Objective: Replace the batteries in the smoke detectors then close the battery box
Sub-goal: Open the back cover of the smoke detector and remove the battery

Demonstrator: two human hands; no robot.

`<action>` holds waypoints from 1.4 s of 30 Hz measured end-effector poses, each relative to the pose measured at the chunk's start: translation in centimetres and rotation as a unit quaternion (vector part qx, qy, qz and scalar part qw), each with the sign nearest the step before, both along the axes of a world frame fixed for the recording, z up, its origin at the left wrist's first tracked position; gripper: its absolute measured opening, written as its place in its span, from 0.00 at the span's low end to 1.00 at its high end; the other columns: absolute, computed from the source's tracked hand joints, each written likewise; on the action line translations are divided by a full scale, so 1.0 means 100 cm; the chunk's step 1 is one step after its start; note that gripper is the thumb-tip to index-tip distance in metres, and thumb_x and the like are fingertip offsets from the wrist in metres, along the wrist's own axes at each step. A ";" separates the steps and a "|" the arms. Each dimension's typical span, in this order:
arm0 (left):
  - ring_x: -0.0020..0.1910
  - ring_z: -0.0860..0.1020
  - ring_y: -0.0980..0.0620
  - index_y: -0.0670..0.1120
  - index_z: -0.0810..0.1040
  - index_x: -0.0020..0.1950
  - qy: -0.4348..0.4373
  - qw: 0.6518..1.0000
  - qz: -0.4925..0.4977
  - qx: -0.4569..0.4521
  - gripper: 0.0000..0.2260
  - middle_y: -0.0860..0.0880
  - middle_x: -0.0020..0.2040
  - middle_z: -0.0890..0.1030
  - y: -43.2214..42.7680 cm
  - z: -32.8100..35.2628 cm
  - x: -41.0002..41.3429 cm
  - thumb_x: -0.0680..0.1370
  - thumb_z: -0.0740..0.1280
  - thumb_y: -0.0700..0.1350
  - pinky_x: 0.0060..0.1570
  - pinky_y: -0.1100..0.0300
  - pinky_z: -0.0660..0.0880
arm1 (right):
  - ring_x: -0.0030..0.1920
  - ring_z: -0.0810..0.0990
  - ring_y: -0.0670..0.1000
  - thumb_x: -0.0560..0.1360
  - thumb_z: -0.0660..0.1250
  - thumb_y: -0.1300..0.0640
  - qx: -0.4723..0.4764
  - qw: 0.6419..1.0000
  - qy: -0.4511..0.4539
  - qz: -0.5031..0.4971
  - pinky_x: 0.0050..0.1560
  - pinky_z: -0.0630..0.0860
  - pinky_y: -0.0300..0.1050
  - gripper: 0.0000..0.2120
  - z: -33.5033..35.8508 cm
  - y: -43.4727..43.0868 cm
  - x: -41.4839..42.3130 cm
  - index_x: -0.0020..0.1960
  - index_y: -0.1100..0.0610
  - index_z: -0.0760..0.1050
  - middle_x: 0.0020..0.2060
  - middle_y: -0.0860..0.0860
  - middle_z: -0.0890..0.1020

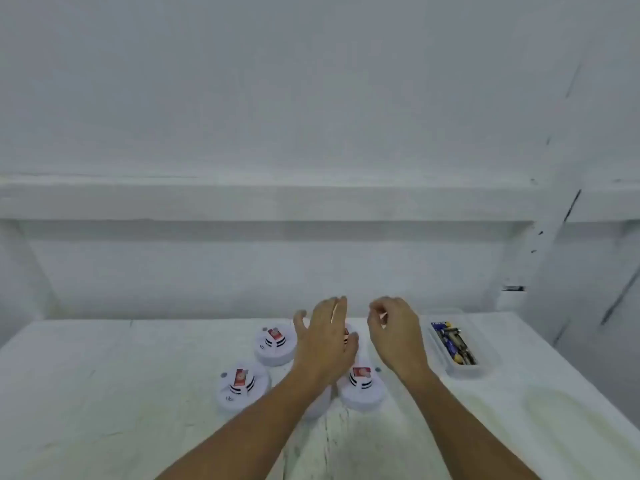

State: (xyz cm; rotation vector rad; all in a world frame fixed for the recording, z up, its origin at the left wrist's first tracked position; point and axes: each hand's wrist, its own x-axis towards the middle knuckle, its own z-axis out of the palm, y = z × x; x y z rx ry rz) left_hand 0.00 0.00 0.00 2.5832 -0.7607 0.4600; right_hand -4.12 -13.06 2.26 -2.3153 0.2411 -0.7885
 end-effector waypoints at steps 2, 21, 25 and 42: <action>0.52 0.80 0.52 0.49 0.78 0.55 -0.003 0.999 0.000 0.038 0.19 0.53 0.50 0.80 -0.006 -0.027 -0.007 0.68 0.58 0.53 0.55 0.45 0.64 | 0.40 0.73 0.47 0.75 0.62 0.63 0.016 0.998 0.060 -0.027 0.38 0.66 0.32 0.06 -0.027 0.000 -0.016 0.46 0.58 0.78 0.42 0.52 0.79; 0.71 0.58 0.51 0.54 0.68 0.69 0.080 0.993 0.028 0.082 0.20 0.54 0.69 0.69 -0.008 -0.064 -0.044 0.80 0.57 0.58 0.65 0.46 0.49 | 0.41 0.80 0.52 0.69 0.69 0.60 0.203 0.962 0.174 -0.052 0.39 0.76 0.42 0.07 -0.101 0.004 -0.052 0.47 0.59 0.79 0.41 0.53 0.83; 0.67 0.69 0.47 0.51 0.77 0.61 0.035 0.999 0.013 0.003 0.18 0.51 0.64 0.75 -0.001 -0.069 -0.055 0.73 0.70 0.53 0.63 0.42 0.57 | 0.45 0.82 0.51 0.74 0.67 0.58 0.316 0.935 0.159 -0.032 0.46 0.80 0.51 0.07 -0.094 -0.003 -0.067 0.51 0.51 0.73 0.45 0.49 0.82; 0.57 0.75 0.57 0.51 0.75 0.59 0.182 0.897 -0.049 -0.399 0.20 0.54 0.55 0.76 0.039 -0.083 -0.118 0.70 0.68 0.59 0.53 0.66 0.76 | 0.51 0.77 0.42 0.72 0.72 0.59 0.191 0.966 0.118 0.131 0.50 0.78 0.37 0.10 -0.087 0.005 -0.124 0.49 0.47 0.77 0.49 0.45 0.79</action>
